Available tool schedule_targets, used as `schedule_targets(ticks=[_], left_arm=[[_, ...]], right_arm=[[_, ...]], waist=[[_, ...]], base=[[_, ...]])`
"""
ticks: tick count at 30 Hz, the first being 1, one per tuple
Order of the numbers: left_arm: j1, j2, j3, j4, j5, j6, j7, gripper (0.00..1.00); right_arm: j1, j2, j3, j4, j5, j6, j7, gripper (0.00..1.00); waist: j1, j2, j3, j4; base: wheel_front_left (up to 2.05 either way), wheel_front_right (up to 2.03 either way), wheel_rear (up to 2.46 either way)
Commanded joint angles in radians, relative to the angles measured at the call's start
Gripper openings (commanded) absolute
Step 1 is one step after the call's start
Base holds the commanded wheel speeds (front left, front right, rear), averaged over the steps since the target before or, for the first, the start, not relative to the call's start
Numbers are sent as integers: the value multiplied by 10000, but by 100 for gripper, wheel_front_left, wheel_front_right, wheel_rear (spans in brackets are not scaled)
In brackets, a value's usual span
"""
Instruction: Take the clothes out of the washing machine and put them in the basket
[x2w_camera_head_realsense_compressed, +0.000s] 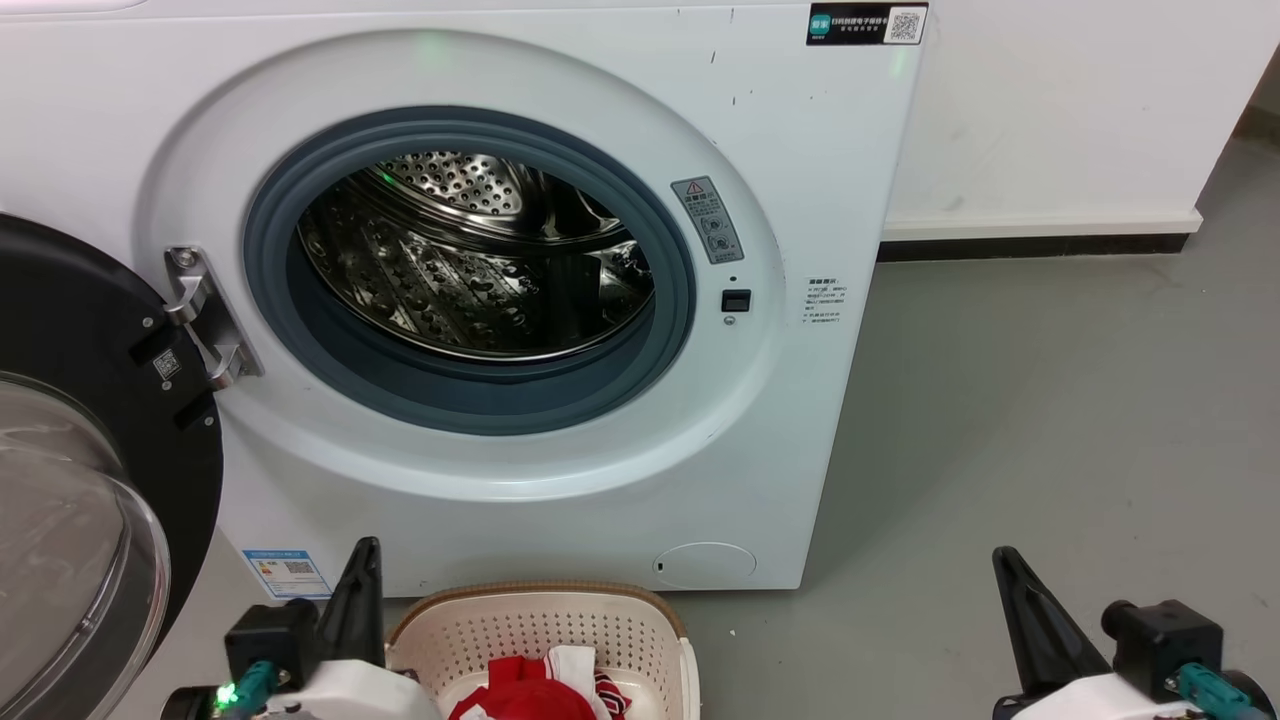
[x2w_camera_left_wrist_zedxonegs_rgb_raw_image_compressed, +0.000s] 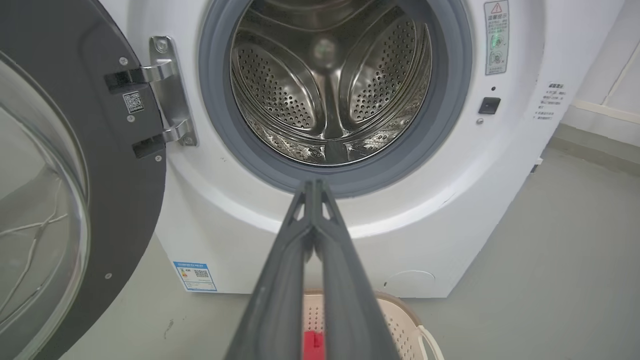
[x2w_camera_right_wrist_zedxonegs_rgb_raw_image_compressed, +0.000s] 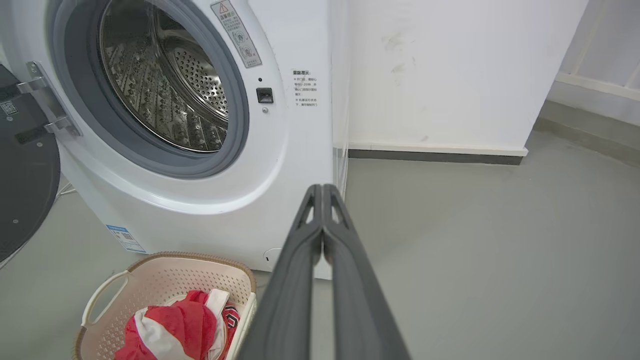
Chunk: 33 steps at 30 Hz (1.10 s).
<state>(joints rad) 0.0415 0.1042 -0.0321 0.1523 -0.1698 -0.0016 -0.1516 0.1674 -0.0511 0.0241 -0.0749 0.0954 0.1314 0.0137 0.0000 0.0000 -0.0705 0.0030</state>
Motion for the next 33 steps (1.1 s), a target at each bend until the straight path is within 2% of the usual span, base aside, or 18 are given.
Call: schedule_targets(ticks=[1,18,33], left_arm=[[-310,9,130,-78,-475,-56,108,0],[-510,-111,326,27,-3676,-342,596,0],[-720,-198,553,191,-5840,-536,999,0]], right_arm=[[-198,-45,-12,-70,579,-1,-48,0],[-885,-256,-77,735,4132,-2,8,0],[-1282,-331,-171,1215,6493,-3,71,0]], waist=[[0,0,9,2],[0,0,112,-4],[0,0,198,-8]], base=[[0,0,0],[0,0,0],[0,0,0]])
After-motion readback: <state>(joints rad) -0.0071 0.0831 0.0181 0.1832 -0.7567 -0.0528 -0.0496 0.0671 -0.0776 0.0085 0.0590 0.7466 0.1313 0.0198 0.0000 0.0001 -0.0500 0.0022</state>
